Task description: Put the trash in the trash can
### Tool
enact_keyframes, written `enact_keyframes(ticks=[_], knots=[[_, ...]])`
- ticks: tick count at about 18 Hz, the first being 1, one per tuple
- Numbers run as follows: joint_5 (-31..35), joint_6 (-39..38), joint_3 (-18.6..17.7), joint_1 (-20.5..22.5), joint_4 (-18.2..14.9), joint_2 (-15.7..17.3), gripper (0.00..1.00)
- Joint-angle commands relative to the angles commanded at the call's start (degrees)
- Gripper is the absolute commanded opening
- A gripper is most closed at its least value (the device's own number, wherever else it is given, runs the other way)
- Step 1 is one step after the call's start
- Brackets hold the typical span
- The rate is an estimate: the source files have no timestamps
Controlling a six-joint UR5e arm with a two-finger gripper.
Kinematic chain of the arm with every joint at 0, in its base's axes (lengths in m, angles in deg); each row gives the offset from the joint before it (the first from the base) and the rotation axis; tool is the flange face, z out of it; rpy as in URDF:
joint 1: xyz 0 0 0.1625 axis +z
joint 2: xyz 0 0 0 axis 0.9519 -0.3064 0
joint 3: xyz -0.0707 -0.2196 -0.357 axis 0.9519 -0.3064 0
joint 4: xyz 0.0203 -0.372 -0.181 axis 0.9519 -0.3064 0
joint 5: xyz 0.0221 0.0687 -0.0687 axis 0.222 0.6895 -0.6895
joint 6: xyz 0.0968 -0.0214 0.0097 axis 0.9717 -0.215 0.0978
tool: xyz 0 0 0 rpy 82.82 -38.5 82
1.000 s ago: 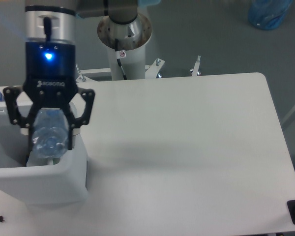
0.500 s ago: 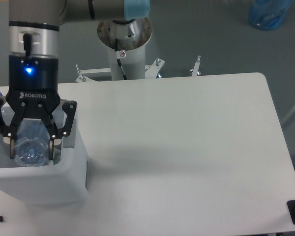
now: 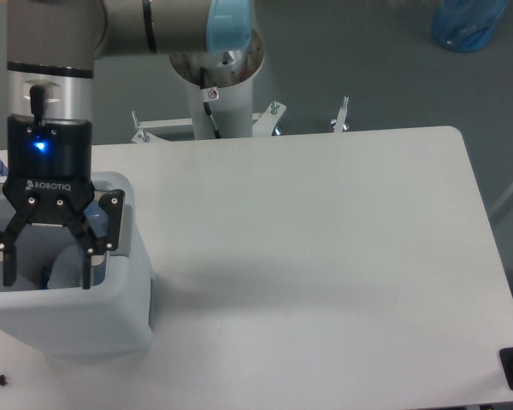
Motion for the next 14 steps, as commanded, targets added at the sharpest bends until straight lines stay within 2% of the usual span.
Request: enact_keyframes(ticks=[2, 6, 9, 14], knots=[[1.05, 1.41, 0.00, 1.22, 0.00, 0.00, 1.00], [1.93, 3.51, 0.09, 6.58, -0.26, 0.26, 1.00], [2.29, 13.07, -1.13, 9.22, -0.97, 0.70, 1.00], [2.29, 21.70, -3.25, 12.91, -4.47, 3.60, 1.00]])
